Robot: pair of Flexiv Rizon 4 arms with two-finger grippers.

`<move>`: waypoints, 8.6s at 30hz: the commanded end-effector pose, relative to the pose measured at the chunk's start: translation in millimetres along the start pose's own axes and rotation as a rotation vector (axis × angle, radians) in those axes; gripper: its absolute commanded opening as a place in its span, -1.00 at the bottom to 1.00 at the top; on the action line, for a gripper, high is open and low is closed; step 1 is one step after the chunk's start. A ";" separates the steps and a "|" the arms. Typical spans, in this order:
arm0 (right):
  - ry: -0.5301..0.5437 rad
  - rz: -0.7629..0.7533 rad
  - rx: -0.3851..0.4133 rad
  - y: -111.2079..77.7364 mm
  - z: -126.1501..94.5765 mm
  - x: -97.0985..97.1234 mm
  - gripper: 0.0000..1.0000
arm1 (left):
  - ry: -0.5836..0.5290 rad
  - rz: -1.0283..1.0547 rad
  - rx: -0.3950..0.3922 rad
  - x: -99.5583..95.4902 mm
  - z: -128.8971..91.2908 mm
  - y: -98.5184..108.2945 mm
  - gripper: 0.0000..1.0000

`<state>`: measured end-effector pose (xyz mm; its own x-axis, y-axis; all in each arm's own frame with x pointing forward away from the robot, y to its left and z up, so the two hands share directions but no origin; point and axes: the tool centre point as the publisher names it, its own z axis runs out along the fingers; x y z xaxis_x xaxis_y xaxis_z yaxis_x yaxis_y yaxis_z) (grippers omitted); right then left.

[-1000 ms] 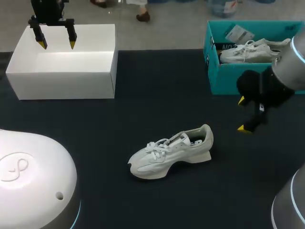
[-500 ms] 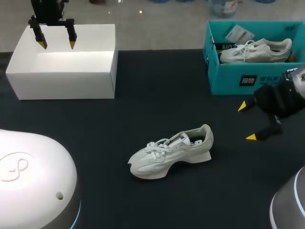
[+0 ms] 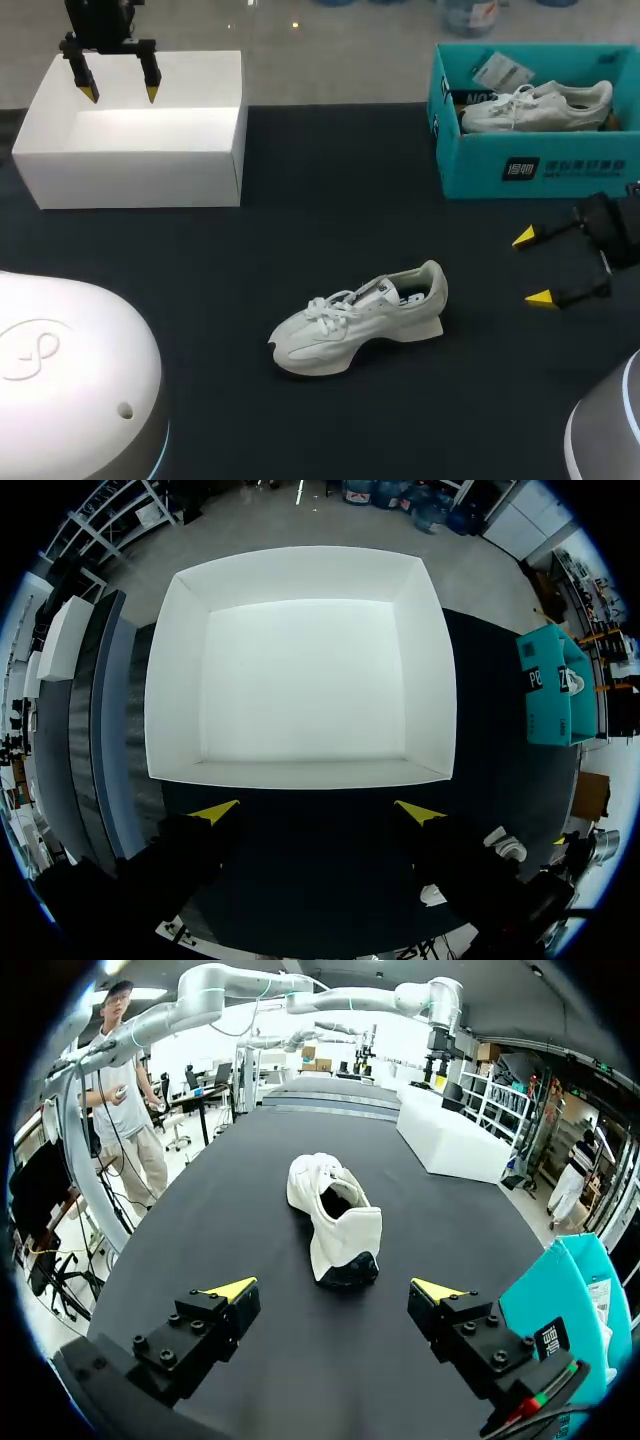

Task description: Take the shoe out of the shoebox, open the shoe tongue, remove and reinsert the insole, then place the shoe into the shoebox

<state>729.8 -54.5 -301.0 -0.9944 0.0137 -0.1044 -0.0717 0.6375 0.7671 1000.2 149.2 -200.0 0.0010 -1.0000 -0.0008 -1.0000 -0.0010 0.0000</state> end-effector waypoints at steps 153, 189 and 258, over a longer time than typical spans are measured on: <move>-0.158 0.164 -0.107 -61.1 25.0 -0.4 1.00 | 0.000 0.000 0.000 -0.2 0.0 0.1 1.00; -0.072 0.123 -0.119 -70.1 11.4 -6.1 1.00 | 0.000 0.000 0.000 -0.2 0.0 0.1 1.00; 0.261 -0.030 -0.202 -8.2 186.2 -26.0 1.00 | 0.000 0.000 0.000 -0.2 0.0 0.1 1.00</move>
<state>767.0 78.1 -418.1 -0.9776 -0.2100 0.0126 -0.0895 0.4692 0.8786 1000.2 149.2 -200.0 0.0009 -1.0000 -0.0008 -1.0000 -0.0009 0.0000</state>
